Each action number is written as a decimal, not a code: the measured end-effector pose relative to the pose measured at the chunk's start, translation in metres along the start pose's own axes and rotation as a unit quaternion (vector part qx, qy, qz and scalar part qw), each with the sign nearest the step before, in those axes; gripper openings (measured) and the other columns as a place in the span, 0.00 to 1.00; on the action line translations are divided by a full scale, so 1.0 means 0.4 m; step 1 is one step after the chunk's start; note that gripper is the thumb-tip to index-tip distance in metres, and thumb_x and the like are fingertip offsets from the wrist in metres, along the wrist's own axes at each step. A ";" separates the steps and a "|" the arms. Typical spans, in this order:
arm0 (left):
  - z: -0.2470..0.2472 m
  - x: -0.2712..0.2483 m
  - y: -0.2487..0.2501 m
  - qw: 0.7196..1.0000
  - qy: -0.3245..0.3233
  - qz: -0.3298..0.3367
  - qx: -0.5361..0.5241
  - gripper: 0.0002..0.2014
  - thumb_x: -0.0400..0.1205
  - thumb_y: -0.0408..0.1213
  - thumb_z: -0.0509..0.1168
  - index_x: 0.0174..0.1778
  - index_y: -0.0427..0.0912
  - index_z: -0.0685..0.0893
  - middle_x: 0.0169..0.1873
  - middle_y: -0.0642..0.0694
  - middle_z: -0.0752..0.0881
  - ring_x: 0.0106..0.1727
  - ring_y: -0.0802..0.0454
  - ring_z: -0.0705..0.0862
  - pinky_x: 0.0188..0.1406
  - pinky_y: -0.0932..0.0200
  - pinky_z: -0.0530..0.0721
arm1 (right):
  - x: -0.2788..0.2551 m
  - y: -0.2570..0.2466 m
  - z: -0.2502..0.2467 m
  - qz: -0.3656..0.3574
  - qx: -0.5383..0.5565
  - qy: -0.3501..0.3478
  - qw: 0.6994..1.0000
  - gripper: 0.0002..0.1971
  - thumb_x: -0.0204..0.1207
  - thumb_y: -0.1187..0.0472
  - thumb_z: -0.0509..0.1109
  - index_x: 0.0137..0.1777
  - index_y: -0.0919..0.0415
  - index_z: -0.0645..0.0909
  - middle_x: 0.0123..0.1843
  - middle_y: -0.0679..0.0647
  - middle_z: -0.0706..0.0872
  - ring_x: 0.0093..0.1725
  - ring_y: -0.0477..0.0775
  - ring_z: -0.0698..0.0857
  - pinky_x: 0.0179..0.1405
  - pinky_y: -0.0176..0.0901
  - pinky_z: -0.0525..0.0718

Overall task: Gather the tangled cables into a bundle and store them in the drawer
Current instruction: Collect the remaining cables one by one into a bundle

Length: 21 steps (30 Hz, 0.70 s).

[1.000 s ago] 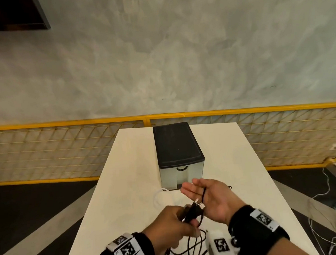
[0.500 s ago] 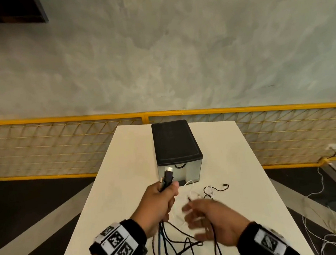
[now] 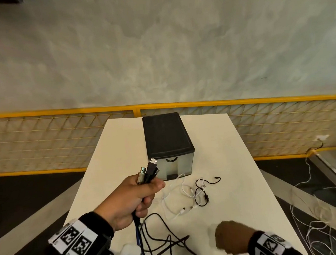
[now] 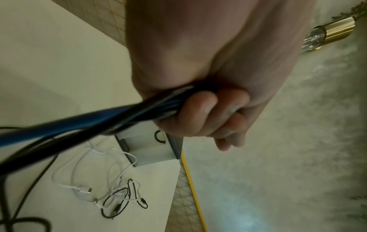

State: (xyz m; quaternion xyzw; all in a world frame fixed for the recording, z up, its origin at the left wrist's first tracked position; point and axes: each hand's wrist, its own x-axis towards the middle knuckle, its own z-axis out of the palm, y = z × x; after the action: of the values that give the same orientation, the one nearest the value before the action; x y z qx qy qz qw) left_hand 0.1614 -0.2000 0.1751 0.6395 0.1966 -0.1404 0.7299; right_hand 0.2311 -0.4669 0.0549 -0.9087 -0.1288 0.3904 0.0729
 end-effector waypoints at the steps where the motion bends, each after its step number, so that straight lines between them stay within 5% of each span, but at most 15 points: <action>1: 0.005 0.001 -0.005 1.000 0.004 0.004 -0.013 0.08 0.84 0.36 0.66 0.49 0.34 0.85 0.21 0.45 0.71 0.17 0.56 0.60 0.19 0.65 0.56 | 0.015 0.006 -0.015 -0.005 0.037 0.032 0.999 0.17 0.81 0.59 0.61 0.61 0.67 0.84 0.67 0.63 0.84 0.66 0.62 0.83 0.60 0.44 0.79; 5: 0.029 0.001 -0.018 0.999 0.007 0.023 -0.032 0.13 0.85 0.39 0.63 0.46 0.35 0.88 0.21 0.43 0.74 0.16 0.55 0.64 0.19 0.64 0.62 | 0.120 0.049 -0.063 0.010 0.097 0.187 0.978 0.05 0.79 0.58 0.65 0.43 0.51 0.80 0.59 0.56 0.90 0.59 0.58 0.86 0.53 0.39 0.79; 8: 0.034 0.000 -0.019 1.000 0.007 0.023 -0.020 0.16 0.85 0.42 0.62 0.40 0.38 0.90 0.21 0.43 0.76 0.19 0.52 0.70 0.24 0.59 0.72 | 0.182 0.061 -0.072 0.006 0.130 0.204 0.970 0.10 0.78 0.63 0.64 0.44 0.44 0.80 0.60 0.53 0.88 0.60 0.56 0.85 0.51 0.37 0.77; 13: 0.024 0.001 -0.020 1.000 0.020 0.018 0.009 0.17 0.84 0.45 0.63 0.37 0.40 0.91 0.21 0.43 0.79 0.21 0.50 0.74 0.31 0.54 0.76 | 0.241 0.039 -0.060 0.010 0.135 0.242 0.961 0.09 0.78 0.60 0.62 0.49 0.51 0.84 0.55 0.56 0.89 0.56 0.61 0.86 0.49 0.43 0.80; 16: 0.008 0.007 -0.023 0.999 0.034 0.018 0.016 0.17 0.84 0.44 0.63 0.36 0.42 0.91 0.21 0.43 0.78 0.22 0.50 0.73 0.30 0.54 0.75 | 0.252 0.011 -0.084 -0.054 0.200 0.377 0.903 0.05 0.76 0.62 0.66 0.45 0.52 0.82 0.49 0.54 0.88 0.48 0.61 0.85 0.43 0.45 0.80; 19: 0.001 0.016 -0.030 0.999 0.041 0.013 0.008 0.17 0.85 0.43 0.63 0.37 0.41 0.91 0.21 0.44 0.78 0.22 0.50 0.72 0.29 0.55 0.74 | 0.282 -0.032 -0.125 -0.161 0.064 0.387 0.906 0.10 0.78 0.61 0.66 0.55 0.53 0.87 0.52 0.53 0.88 0.55 0.60 0.84 0.49 0.50 0.83; 21: 0.006 0.024 -0.035 0.999 0.041 0.011 0.005 0.16 0.85 0.43 0.63 0.38 0.40 0.91 0.21 0.44 0.77 0.22 0.50 0.72 0.27 0.57 0.74 | 0.299 -0.074 -0.147 -0.150 -0.091 0.293 0.940 0.15 0.79 0.59 0.62 0.62 0.48 0.84 0.60 0.53 0.83 0.63 0.60 0.79 0.56 0.51 0.81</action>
State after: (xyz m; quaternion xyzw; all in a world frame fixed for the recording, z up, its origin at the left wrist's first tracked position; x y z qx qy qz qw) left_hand 0.1636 -0.2039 0.1587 0.6504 0.2180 -0.1068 0.7198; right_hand 0.3479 -0.4059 0.0195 -0.9558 -0.2714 0.0777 0.0825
